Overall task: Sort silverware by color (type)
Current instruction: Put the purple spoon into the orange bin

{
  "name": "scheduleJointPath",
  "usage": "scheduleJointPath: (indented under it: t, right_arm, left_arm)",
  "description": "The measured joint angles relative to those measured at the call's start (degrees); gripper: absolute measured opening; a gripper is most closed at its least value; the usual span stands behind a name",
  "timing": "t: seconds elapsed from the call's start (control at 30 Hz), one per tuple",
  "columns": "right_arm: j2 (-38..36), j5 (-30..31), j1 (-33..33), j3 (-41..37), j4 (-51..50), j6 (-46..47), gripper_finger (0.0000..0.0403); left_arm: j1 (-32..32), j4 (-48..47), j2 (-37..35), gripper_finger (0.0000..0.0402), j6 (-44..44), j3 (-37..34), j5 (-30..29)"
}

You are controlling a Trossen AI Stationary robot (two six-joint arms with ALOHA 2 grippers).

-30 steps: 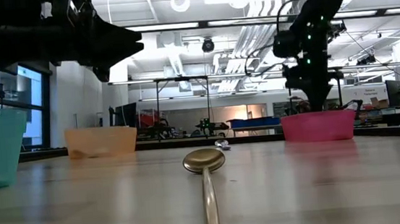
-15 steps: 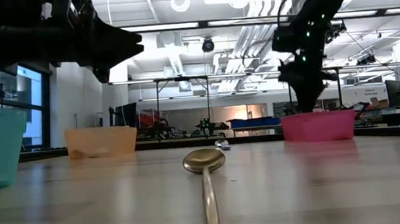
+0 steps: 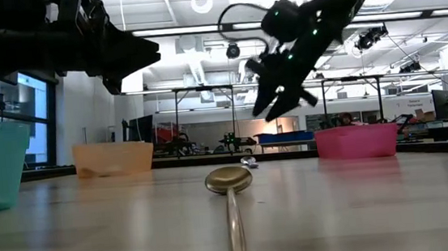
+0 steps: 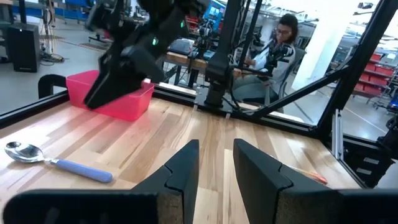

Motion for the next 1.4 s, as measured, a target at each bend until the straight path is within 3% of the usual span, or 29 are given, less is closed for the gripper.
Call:
scheduleJointPath:
  t: [0.17, 0.4, 0.67, 0.97, 1.2, 1.4]
  right_arm:
    - [7.9, 4.2, 1.2, 1.7, 1.1, 4.9, 0.0170]
    - [18.1, 4.6, 0.5, 10.7, -3.5, 5.1, 0.0170]
    - [25.7, 4.9, -1.6, 21.3, -16.9, 3.1, 0.0151]
    - [26.2, 2.0, -1.3, 22.0, -20.7, -3.8, 0.0016]
    - [24.5, -0.4, 2.0, 19.9, -18.0, -9.0, 0.0009]
    - [19.0, -7.8, 5.9, 8.9, 1.7, -8.0, 0.0001]
  left_arm:
    - [0.0, -0.3, 0.0, 0.0090, 0.0, 0.0, 0.0]
    - [0.0, -0.6, 0.0, 0.0090, 0.0, 0.0, 0.0]
    - [-0.1, -1.7, 0.0, 0.0090, -0.2, 0.0, 0.0]
    - [-1.7, -2.7, 0.0, 0.0090, -0.4, -0.1, -0.1]
    - [-3.3, -0.2, 0.0, 0.0090, -1.9, -4.5, -6.2]
    - [-3.4, 2.4, 0.0, 0.0090, -5.6, -6.8, -6.6]
